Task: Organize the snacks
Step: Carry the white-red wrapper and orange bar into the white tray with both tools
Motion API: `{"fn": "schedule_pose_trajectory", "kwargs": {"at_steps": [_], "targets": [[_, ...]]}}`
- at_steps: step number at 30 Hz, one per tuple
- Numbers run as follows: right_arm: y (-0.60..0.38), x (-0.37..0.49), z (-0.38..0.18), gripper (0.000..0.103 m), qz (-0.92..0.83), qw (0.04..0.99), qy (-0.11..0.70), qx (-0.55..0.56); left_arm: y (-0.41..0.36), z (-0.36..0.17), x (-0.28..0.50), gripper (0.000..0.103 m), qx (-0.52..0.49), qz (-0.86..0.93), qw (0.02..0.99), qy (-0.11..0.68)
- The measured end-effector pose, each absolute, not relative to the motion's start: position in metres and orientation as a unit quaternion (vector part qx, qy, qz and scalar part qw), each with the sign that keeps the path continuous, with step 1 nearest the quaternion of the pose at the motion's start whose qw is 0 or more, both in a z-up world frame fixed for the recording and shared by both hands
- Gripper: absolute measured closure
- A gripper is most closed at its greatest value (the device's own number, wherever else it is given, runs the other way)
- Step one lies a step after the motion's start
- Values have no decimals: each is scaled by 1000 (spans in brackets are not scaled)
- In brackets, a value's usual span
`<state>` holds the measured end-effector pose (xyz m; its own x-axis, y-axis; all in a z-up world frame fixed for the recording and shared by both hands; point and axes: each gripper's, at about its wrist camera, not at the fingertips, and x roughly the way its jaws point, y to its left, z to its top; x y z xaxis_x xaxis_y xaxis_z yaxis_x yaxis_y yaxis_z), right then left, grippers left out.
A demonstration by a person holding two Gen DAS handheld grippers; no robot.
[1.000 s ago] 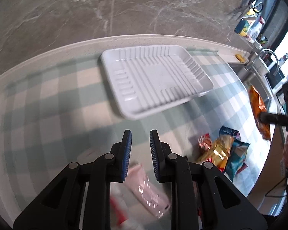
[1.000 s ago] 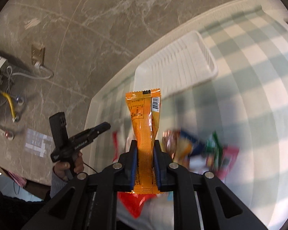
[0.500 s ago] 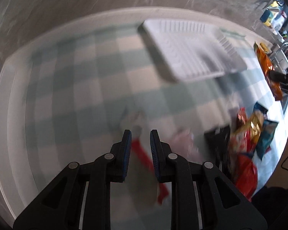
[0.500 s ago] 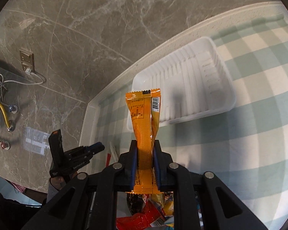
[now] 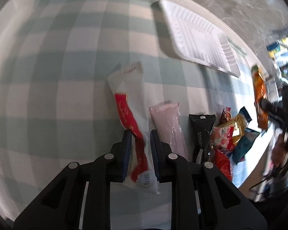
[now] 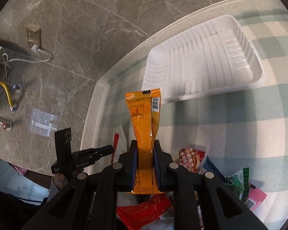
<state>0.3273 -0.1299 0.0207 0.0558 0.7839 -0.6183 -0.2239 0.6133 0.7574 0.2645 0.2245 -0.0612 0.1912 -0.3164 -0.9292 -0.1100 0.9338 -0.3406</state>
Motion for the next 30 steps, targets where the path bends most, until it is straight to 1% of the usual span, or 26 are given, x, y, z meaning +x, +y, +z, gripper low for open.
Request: {"fn": "schedule_pose_trajectory", "kwargs": {"at_steps": [7,11,15,17,24,30], "targets": [[-132,323,17,85,362,684,583,247,222,-79,270,82,-166,-55,753,634],[-134,324,13,85,355,683,587,251,211,-89,275,78,-144,-60,749,644],[-134,325,11,84,351,684,588,251,206,-89,275,78,-124,-66,768,624],[-134,326,10,84,349,684,588,252,210,-91,274,83,-146,-74,767,620],[-137,330,8,83,342,683,591,260,227,-85,279,84,-227,-104,761,599],[-145,340,10,83,339,682,588,273,228,-60,305,84,-267,-142,762,572]]}}
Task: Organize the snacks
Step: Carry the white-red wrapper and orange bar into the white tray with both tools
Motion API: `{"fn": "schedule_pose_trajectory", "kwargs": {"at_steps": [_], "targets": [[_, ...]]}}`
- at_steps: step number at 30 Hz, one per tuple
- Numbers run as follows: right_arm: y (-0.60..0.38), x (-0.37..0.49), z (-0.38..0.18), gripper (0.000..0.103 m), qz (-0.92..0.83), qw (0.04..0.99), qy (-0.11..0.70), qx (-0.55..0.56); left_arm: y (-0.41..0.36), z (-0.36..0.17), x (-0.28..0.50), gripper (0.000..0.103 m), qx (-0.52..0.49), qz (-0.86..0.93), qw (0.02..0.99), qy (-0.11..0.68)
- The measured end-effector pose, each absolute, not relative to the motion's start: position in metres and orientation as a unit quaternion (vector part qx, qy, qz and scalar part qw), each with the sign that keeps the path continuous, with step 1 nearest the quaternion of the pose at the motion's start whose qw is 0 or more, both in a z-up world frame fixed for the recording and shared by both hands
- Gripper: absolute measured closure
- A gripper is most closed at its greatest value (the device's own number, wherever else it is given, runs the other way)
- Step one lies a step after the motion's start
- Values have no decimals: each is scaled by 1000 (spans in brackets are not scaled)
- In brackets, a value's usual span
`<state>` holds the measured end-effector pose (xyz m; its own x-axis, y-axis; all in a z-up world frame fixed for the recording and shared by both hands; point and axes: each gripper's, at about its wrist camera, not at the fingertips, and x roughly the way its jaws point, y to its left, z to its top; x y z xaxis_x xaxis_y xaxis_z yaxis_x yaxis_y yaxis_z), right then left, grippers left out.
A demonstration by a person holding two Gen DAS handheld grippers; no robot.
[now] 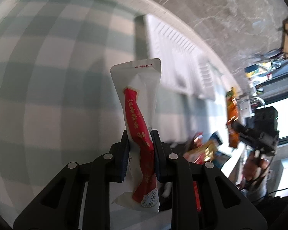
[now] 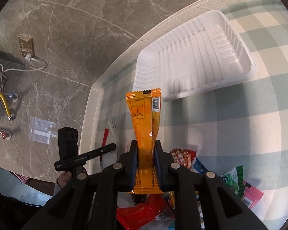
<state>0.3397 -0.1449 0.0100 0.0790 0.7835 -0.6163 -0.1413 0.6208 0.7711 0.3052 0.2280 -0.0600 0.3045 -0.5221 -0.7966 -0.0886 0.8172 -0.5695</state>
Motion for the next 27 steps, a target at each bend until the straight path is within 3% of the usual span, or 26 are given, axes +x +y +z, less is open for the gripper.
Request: {"fn": "schedule_pose_trajectory", "kwargs": {"at_steps": [9,21,24,26,27], "targets": [[-164,385,17,83,316,700,569,293,200,-23,395,83,-284,-201,771,533],[-182,459,-11,83,252,724,566,303,153,-50,494,83,-242,-177,780,549],[-181,469,-19,71,235,734,570,285,144,-54,508,83,-223,-153,791,548],[-180,472,-22,50,225,741,571,273,140,-58,517,83,-214,-144,793,551],[-179,473,-23,48,218,746,572,262,138,-61,517,82,-210,-142,795,551]]}}
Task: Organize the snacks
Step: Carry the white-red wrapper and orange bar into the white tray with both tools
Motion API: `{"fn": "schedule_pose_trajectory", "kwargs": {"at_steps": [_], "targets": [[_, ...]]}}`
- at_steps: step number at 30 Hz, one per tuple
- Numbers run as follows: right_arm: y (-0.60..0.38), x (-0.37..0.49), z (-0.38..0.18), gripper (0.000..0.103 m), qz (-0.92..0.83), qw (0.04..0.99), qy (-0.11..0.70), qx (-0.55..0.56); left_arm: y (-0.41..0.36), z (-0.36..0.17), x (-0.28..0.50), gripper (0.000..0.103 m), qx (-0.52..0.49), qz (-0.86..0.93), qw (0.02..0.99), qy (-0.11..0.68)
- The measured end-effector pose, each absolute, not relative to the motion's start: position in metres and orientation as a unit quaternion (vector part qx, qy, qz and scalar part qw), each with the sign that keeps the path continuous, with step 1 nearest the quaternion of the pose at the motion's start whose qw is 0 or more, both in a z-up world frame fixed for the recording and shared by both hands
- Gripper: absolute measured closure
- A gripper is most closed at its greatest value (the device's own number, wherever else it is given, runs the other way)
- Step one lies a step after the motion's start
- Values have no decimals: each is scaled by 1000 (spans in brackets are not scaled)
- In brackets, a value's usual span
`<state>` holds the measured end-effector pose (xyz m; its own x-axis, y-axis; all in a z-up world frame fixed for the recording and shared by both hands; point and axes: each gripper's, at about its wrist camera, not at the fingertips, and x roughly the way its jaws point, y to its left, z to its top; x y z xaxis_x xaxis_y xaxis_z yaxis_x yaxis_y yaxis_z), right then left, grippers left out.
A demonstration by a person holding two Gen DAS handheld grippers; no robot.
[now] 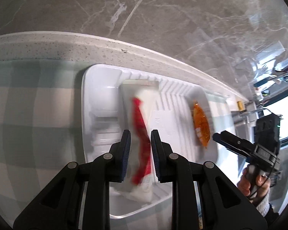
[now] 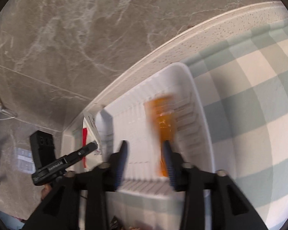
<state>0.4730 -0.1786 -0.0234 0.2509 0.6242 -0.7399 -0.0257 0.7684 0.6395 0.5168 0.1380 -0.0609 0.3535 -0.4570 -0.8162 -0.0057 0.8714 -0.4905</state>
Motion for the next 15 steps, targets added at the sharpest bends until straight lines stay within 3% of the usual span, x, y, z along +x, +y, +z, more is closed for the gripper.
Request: {"fn": "schedule_pose_trajectory", "kwargs": {"at_steps": [5,15], "targets": [[-174,466,-19,45,209,761,569,232,126,-52,527,82,-177,-128,813,539],[-178,421,33,37,227,794,524,208,146,-22,444,82,-164,-124,826,524]]}}
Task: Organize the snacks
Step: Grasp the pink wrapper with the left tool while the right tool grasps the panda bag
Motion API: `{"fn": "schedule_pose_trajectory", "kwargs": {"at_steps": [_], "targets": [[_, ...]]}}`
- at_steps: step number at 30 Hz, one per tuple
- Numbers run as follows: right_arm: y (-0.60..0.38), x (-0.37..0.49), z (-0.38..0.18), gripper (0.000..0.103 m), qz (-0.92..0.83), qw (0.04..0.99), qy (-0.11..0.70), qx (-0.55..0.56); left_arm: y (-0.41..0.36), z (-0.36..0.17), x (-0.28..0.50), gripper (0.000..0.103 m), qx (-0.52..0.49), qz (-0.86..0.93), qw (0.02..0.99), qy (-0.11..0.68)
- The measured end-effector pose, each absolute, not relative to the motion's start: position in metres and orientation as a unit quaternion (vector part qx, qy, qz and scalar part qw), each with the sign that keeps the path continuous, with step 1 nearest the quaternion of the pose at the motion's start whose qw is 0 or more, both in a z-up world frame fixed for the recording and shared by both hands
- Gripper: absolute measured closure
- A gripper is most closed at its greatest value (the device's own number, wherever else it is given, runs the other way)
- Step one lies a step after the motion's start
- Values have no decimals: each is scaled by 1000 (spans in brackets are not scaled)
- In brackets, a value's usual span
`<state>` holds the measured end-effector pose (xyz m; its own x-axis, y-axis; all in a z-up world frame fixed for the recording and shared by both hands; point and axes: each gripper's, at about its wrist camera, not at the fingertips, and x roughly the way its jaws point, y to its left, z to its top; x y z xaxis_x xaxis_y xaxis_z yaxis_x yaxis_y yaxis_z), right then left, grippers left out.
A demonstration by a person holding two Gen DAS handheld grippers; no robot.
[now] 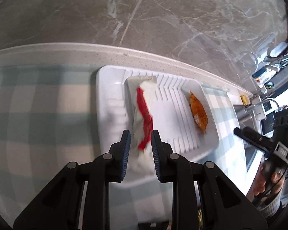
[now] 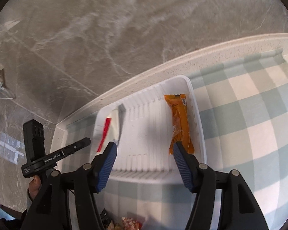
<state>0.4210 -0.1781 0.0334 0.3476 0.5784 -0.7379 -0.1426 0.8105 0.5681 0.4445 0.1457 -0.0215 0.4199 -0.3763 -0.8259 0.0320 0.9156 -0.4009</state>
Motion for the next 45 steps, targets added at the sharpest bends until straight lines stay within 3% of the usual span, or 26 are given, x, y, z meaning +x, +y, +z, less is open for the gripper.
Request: {"fn": "schedule_pose_trajectory", "kwargs": {"at_steps": [11,20,32,45], "targets": [[-188,348,76,32,236,814,498,185,189,-22,334,82,-163,-78,814,552],[-192,278,69,31,222,814,518,143,202,-56,269,82,-190,-50,780,594],[-184,213,31,31,220,779,572,135,198,-71,260,82,-203,-49,773,599],[-165,211,0,29,214,756,595,169,189,-80,270,82,-200,-44,767,608]]}}
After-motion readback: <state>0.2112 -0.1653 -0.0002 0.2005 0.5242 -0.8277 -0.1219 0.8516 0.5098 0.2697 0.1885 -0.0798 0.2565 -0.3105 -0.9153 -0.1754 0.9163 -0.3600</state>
